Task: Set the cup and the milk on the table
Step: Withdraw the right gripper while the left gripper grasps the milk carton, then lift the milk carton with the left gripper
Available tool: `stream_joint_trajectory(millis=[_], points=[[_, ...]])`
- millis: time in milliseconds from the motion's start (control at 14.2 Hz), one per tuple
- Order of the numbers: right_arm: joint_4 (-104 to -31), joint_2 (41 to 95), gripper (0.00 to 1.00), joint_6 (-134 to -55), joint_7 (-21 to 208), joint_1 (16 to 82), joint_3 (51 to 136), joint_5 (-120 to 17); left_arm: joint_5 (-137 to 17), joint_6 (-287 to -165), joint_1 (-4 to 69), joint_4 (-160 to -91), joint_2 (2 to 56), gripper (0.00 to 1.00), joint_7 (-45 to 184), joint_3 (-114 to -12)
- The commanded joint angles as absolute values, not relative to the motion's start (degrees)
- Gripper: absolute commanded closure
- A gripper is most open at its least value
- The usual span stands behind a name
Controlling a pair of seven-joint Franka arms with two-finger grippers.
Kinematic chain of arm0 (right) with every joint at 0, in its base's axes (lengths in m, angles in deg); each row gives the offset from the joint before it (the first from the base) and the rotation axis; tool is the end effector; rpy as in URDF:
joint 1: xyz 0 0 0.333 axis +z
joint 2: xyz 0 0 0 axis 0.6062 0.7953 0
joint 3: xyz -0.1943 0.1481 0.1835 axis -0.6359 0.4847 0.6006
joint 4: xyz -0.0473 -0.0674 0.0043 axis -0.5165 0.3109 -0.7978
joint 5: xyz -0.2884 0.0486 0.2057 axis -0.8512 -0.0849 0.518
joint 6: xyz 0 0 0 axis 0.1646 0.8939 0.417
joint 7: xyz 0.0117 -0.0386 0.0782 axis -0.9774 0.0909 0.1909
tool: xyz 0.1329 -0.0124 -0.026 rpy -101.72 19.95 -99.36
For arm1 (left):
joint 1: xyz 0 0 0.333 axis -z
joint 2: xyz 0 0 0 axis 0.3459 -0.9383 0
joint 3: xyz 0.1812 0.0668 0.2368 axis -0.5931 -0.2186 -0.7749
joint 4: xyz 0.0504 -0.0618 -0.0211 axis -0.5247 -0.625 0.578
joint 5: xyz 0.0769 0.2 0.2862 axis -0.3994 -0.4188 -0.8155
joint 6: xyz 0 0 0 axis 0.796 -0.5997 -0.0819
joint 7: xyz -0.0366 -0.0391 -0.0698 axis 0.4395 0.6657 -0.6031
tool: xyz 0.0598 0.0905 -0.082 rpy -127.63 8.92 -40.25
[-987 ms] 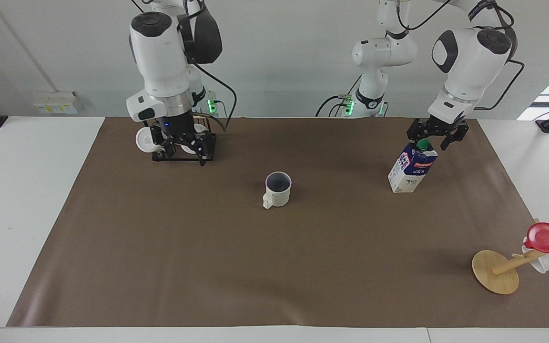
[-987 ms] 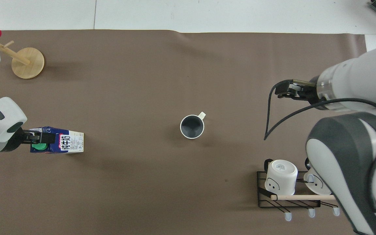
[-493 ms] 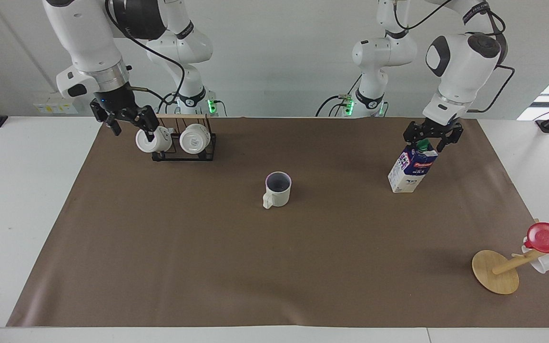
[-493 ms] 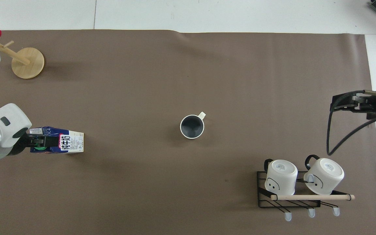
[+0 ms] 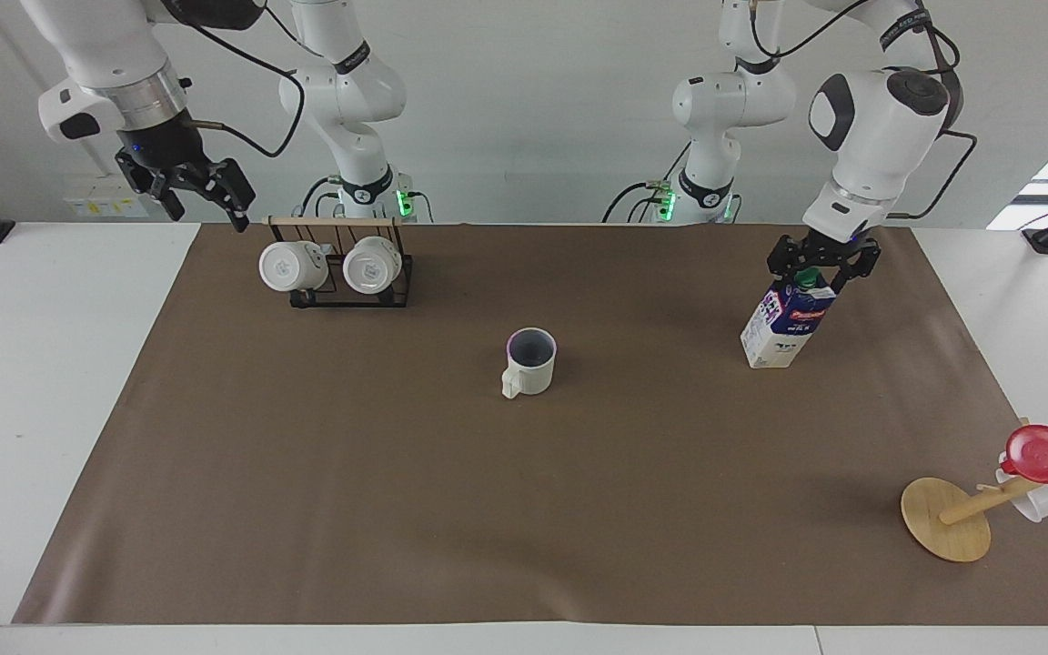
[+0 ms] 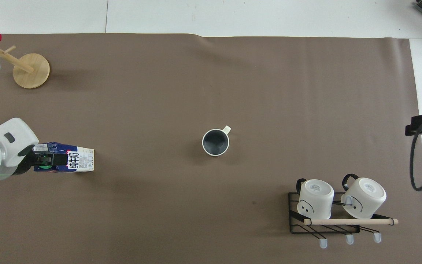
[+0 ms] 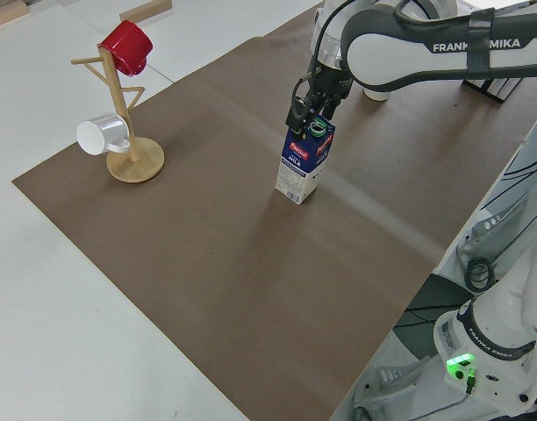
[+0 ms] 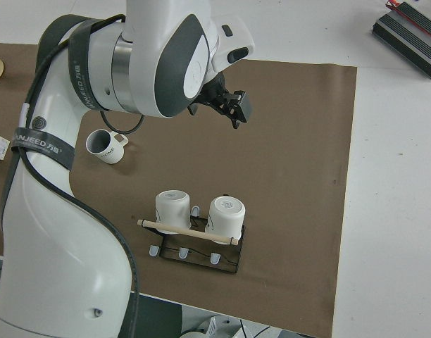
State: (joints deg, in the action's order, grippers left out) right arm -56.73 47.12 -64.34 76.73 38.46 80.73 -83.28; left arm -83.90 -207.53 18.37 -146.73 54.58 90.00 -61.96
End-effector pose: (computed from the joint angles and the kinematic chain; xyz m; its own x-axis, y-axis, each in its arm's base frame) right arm 0.4798 -0.0423 0.6132 0.9749 -0.2226 0.0085 -0.2227 -0.9748 0.0119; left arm 0.4465 -0.0201 0.4473 0.9894 -0.1232 0.0773 -0.1227 -0.9924 -0.0117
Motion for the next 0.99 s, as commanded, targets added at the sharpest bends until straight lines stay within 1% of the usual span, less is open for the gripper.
stream_joint_trajectory(millis=[0, 70, 141, 282, 352, 423, 564, 634, 705, 775, 916], points=[[-55.79, 46.07, 0.00, -62.46, 77.82, 38.46, 81.39, -82.49, -84.74, -209.05, 18.13, -148.98, 55.99, 0.00, 90.48, -61.81], [-55.88, 46.06, 0.00, -62.55, 77.99, 38.46, 81.39, -82.49, -84.74, -209.05, 18.04, -149.33, 55.99, 0.00, 90.48, -61.81], [-55.27, 46.58, 0.00, -62.46, 78.17, 38.37, 81.21, -82.23, -84.74, -208.96, 18.04, -149.33, 55.99, 0.03, 90.48, -61.81], [-53.52, 47.81, 0.00, -60.37, 78.35, 38.11, 81.04, -82.05, -84.74, -208.70, 18.13, -149.33, 55.99, 0.15, 90.48, -61.81], [-50.90, 48.95, 0.00, -60.18, 78.96, 38.11, 81.30, -82.22, -84.74, -208.52, 18.04, -149.25, 55.99, 0.20, 90.48, -61.81], [-50.26, 49.66, 0.00, -60.78, 79.66, 38.54, 81.47, -83.01, -84.74, -208.52, 18.04, -149.25, 55.99, 0.25, 90.48, -61.81], [-50.69, 49.40, 0.00, -62.89, 80.37, 38.99, 81.56, -83.19, -84.74, -208.26, 17.95, -148.98, 55.91, 0.36, 90.40, -61.81], [-51.65, 48.88, 0.00, -62.12, 80.37, 38.99, 81.65, -83.10, -84.74, -208.17, 17.95, -148.90, 55.82, 0.42, 90.40, -61.81], [-51.66, 48.87, 0.00, -60.98, 80.72, 38.90, 81.65, -83.36, -84.74, -208.00, 17.86, -148.72, 55.73, 0.45, 90.31, -61.81], [-51.05, 49.57, 0.00, -59.23, 80.72, 38.81, 81.65, -83.89, -84.74, -207.99, 17.77, -148.72, 55.73, 0.47, 90.22, -61.81], [-51.05, 49.57, 0.00, -59.82, 80.63, 38.90, 81.74, -85.12, -84.74, -207.73, 17.77, -148.11, 55.64, 0.48, 90.05, -61.81]])
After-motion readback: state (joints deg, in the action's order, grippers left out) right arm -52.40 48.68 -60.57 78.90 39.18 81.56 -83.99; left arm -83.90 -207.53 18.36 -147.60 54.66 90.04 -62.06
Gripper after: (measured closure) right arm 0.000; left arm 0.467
